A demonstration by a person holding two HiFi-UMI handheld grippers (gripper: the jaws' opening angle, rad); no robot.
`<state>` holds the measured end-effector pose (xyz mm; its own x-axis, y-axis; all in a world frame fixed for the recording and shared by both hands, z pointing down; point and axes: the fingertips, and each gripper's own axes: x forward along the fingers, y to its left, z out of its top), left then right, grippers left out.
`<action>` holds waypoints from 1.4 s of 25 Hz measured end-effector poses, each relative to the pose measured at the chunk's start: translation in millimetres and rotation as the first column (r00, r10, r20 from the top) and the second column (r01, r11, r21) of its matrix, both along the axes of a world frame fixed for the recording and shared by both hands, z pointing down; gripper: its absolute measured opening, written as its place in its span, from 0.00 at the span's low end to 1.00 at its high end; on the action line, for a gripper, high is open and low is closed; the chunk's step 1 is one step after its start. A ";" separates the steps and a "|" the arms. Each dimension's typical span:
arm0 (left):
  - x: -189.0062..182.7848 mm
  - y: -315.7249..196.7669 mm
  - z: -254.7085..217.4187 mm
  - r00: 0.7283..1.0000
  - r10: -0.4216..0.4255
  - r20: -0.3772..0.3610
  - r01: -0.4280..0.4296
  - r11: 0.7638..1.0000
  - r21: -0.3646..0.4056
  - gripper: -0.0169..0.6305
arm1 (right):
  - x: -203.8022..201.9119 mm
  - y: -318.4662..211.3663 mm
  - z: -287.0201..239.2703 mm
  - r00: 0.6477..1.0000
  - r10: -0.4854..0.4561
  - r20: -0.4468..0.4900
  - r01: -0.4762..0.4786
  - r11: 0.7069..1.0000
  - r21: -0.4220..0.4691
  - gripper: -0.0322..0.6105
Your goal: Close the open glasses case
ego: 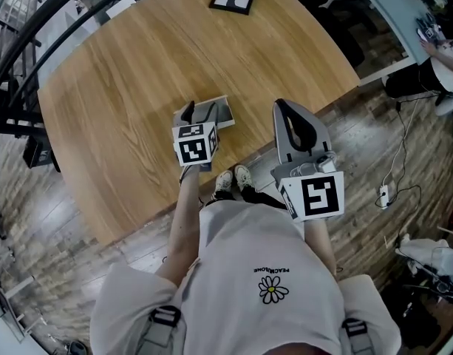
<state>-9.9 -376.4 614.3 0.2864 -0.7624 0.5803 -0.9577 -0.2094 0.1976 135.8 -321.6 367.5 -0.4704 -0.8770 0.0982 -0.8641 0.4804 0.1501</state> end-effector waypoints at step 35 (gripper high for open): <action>20.8 77.6 42.7 0.997 0.077 0.006 -0.075 0.986 -0.147 0.41 | -42.3 16.3 -9.3 0.991 -0.131 0.015 0.131 0.991 -0.009 0.06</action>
<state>10.9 -298.8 656.9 0.3327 -0.6450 0.6879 -0.9425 -0.2515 0.2200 93.5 -305.3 358.2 -0.5823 -0.8069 0.0988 -0.7958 0.5907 0.1332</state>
